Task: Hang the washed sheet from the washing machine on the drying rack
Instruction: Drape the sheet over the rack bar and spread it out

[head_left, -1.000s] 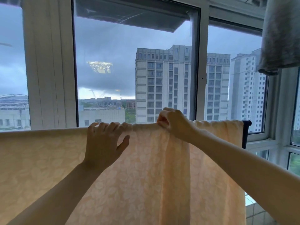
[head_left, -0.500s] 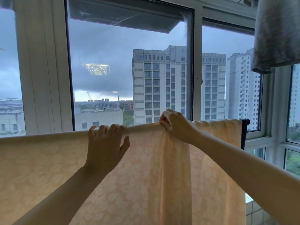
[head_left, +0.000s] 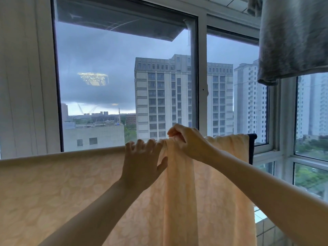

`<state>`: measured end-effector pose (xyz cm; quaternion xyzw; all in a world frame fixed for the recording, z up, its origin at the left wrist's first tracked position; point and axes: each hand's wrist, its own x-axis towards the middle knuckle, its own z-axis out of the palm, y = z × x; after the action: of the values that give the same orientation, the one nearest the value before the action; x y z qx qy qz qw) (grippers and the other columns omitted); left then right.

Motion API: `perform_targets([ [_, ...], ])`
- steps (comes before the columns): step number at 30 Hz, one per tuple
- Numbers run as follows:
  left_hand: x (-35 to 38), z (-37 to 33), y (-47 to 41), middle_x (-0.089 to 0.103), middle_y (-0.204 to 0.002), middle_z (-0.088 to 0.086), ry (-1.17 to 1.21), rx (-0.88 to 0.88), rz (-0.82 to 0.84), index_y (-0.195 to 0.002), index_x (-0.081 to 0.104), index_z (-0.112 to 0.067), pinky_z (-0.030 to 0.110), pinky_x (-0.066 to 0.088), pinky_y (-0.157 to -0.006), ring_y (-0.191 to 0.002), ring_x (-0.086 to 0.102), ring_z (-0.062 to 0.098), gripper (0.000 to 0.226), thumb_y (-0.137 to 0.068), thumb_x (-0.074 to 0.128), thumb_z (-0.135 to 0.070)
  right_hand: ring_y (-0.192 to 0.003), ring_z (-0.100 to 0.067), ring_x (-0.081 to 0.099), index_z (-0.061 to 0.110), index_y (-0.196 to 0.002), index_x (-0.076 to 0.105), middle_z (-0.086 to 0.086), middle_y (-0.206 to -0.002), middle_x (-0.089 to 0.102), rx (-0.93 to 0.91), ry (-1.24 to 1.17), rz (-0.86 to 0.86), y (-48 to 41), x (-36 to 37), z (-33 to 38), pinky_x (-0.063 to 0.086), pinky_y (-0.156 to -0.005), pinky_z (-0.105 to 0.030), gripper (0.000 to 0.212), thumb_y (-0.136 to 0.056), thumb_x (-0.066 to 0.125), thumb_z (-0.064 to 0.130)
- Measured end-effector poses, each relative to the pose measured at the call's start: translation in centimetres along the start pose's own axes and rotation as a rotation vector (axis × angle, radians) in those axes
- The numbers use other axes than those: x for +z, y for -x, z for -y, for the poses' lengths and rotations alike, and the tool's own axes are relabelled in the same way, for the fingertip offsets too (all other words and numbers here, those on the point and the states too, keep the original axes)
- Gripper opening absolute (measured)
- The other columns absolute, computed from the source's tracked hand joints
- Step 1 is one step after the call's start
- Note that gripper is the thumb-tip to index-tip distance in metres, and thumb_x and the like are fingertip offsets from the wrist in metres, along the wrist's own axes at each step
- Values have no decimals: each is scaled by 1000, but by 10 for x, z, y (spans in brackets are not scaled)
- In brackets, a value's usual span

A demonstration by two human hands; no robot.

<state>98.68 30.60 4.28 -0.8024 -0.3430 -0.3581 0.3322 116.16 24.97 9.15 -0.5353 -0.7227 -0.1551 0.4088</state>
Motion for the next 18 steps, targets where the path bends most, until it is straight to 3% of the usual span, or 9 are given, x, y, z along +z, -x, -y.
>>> perform_targets([
  [4,6,-5,-6,66,-103,3,18,-6,-28,-115,58,-20,45,44,-80,-86,63,30,53,-87,36,-58,-90,3,59,10,-119,60,0,-115,65,55,22,-20,10,-12,-17,43,-77,-1,28,-93,52,0],
  [7,11,-6,-7,66,-102,3,3,-8,-44,-115,58,-20,45,41,-81,-85,62,30,51,-88,38,-59,-99,-7,64,17,-122,57,2,-113,67,42,62,25,14,-13,-30,53,-87,-21,32,-91,62,14],
  [9,14,-6,-8,65,-102,2,-2,-10,-49,-114,58,-20,44,40,-82,-86,61,29,50,-89,37,-58,-98,-7,65,19,-122,58,4,-111,68,23,96,37,15,-10,-32,54,-89,-26,34,-89,66,20],
  [18,25,7,-7,66,-101,2,17,-25,-75,-111,59,-20,45,40,-82,-86,61,29,50,-91,33,-58,-87,1,66,12,-103,72,6,-96,73,-35,17,-16,1,-7,-30,49,-83,-10,20,-85,71,18],
])
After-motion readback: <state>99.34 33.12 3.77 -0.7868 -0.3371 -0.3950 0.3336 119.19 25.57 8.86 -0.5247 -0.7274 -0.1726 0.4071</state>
